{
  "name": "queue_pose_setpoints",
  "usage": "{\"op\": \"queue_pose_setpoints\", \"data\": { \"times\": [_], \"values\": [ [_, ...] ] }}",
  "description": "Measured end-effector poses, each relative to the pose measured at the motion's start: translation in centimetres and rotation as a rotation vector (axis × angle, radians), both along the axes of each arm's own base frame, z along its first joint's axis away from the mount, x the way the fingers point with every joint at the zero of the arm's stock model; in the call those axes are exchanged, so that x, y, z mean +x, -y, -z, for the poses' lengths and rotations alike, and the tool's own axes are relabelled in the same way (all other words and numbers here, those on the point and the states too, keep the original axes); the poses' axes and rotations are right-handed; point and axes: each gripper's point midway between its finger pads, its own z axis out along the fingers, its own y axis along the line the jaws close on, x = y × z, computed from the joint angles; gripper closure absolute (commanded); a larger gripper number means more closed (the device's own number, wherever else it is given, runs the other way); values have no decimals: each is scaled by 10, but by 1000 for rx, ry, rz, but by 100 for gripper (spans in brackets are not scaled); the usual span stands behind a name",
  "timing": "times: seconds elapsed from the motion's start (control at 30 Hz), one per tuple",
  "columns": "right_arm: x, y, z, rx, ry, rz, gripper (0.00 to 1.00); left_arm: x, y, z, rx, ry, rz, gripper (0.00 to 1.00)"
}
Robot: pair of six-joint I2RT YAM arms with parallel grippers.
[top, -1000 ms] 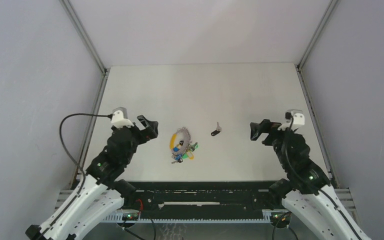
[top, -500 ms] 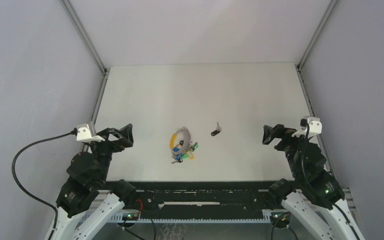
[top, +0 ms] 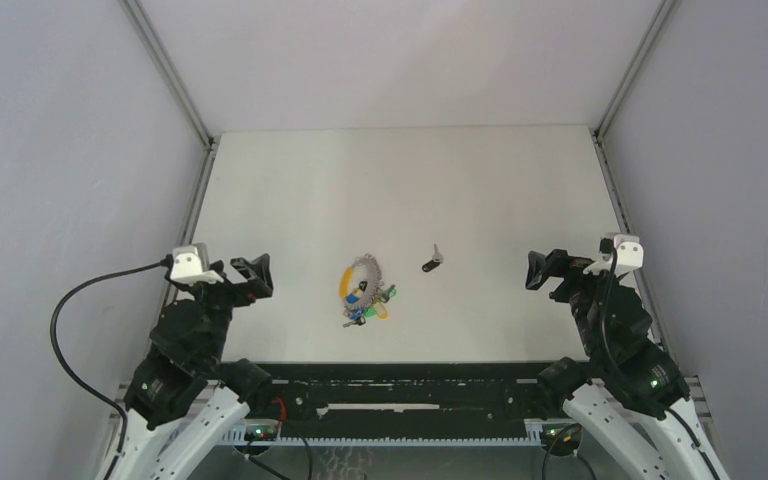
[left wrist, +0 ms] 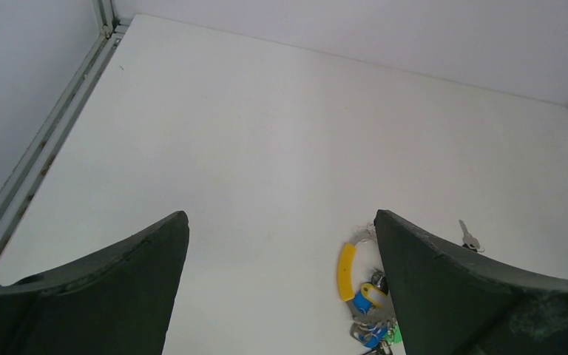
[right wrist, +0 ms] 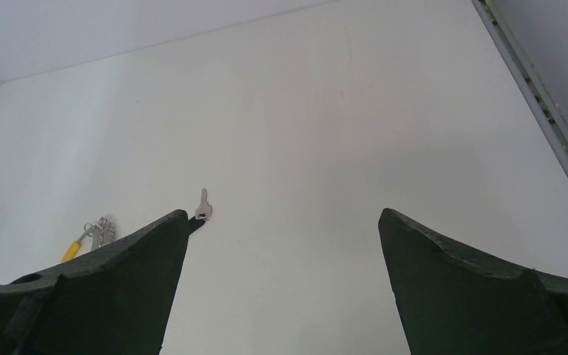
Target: Put the keys on the keyring
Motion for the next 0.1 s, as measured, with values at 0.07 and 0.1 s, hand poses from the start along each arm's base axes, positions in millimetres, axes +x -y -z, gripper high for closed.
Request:
{"op": "queue_pose_setpoints", "data": {
  "times": [0.07,0.1],
  "values": [
    [0,0,0,0,0,0,0,0,-1,1,0,0,-5,0],
    [0,0,0,0,0,0,0,0,-1,1,1,-1,-6,0]
  ]
}}
